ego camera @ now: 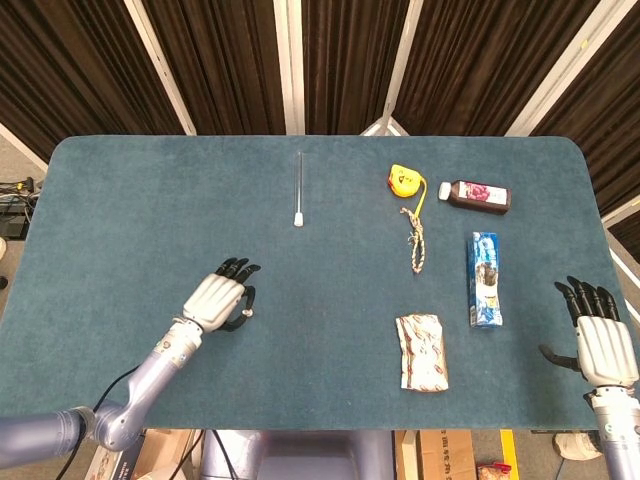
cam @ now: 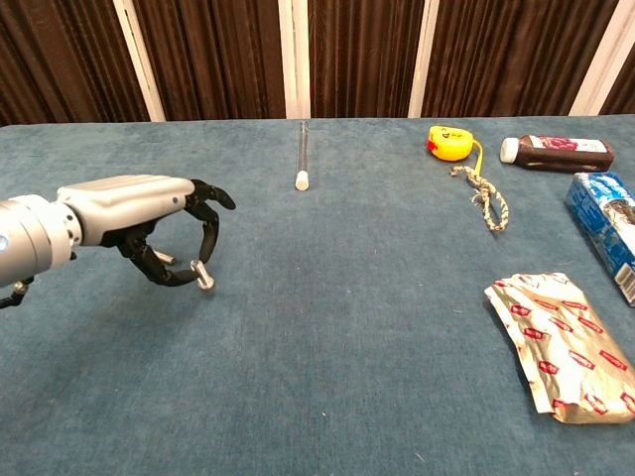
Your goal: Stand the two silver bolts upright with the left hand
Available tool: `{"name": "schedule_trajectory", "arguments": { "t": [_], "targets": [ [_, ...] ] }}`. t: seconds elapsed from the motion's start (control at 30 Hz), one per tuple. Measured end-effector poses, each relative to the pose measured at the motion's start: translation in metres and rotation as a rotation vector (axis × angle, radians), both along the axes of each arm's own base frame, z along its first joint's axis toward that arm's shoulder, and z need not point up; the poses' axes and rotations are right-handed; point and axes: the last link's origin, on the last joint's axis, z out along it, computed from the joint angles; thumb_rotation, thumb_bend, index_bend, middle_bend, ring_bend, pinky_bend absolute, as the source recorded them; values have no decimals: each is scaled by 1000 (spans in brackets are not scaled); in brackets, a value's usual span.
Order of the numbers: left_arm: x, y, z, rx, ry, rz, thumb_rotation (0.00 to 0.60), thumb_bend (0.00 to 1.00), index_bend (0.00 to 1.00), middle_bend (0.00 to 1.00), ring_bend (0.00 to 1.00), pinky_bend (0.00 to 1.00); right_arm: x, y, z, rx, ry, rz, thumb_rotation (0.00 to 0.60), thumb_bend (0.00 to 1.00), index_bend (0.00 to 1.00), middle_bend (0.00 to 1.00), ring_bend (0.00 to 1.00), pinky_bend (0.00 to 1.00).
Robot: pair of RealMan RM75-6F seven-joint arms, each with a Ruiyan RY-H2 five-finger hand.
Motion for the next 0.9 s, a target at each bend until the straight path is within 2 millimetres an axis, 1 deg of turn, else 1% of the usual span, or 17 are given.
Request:
{"name": "schedule_trajectory", "arguments": {
  "t": [0.27,0.43,0.7,0.9],
  "targets": [
    [-3,7,7,-37,-160,132,600,492,569,103,0,0,0,-1,-2,4,3,-4,600,157,145,90,65,0],
    [1,13,6,-62,-243,189,600,493,569,104,0,0,-1,-1,-2,4,3,-4,600,157,145,90,65,0],
    [6,20,2,-48,-198,183,600,490,572,103,0,0,-1,-1,-1,5,0,-4,600,157,145,91,65,0],
    [9,25,-7,-14,-134,192,600,490,572,103,0,0,-1,-1,-1,2,0,-5,600,157,145,90,65,0]
  ]
}}
